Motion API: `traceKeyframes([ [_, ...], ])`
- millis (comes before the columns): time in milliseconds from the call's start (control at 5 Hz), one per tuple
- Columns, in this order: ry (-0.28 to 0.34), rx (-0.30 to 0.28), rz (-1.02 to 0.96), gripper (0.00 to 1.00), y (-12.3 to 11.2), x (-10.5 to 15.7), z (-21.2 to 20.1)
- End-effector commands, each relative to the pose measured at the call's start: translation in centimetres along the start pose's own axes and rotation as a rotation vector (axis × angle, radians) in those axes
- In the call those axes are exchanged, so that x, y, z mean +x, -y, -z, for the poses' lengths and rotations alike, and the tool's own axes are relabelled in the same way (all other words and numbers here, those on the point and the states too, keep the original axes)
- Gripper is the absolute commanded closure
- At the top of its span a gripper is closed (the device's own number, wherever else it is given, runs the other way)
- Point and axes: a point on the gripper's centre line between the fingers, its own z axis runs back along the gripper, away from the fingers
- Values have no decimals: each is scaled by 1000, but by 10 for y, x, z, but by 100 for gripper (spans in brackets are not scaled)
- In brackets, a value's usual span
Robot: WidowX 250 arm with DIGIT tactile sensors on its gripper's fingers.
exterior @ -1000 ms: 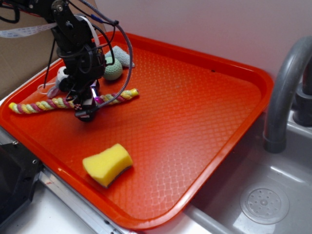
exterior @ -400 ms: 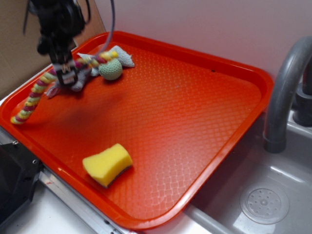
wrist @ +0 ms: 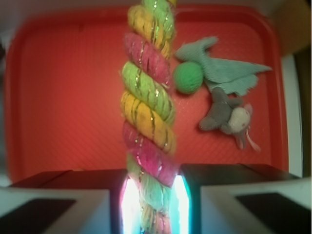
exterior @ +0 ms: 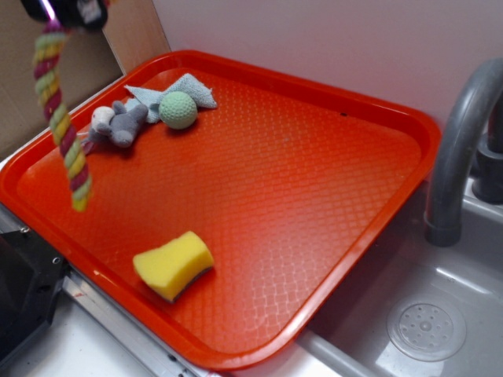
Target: Grab the multicolored rope.
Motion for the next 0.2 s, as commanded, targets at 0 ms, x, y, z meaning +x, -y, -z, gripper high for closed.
traceKeyframes([
  [0, 120, -43, 55, 26, 6, 22, -10],
])
